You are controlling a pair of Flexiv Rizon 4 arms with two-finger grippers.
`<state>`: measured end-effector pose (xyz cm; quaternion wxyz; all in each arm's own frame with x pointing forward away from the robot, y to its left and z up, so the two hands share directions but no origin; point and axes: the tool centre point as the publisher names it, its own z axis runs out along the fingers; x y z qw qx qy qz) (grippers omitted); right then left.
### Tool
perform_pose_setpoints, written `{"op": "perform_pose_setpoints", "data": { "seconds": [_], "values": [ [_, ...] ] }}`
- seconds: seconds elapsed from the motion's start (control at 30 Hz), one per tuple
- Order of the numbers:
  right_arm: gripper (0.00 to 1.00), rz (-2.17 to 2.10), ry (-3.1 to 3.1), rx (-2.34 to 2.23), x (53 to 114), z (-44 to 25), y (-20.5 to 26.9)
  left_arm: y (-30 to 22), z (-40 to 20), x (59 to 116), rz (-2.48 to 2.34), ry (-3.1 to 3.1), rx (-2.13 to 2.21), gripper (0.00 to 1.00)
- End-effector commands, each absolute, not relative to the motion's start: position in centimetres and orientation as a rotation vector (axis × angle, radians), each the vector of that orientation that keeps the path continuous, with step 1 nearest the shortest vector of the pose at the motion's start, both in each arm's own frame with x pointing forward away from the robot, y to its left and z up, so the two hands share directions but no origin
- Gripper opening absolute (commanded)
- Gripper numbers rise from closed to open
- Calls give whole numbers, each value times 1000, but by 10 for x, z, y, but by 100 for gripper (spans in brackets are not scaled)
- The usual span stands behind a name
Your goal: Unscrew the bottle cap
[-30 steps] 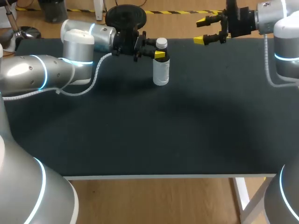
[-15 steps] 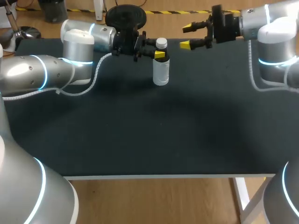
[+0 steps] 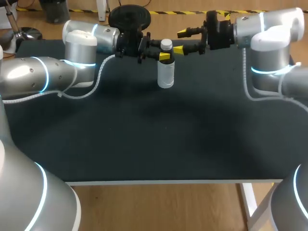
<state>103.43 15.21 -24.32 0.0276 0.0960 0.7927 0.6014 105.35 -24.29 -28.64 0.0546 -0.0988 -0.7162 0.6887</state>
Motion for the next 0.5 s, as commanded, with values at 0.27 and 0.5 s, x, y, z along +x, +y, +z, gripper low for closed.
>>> {"op": "perform_pose_setpoints", "data": {
  "seconds": [0.27,0.5],
  "values": [
    [100,1934,2401,236,1041,-253,175,-244,-288,1058,2088,-2165,-310,0],
    [100,1947,2391,238,1042,-254,180,-244,-288,1058,2088,-2165,-310,0]
  ]
}}
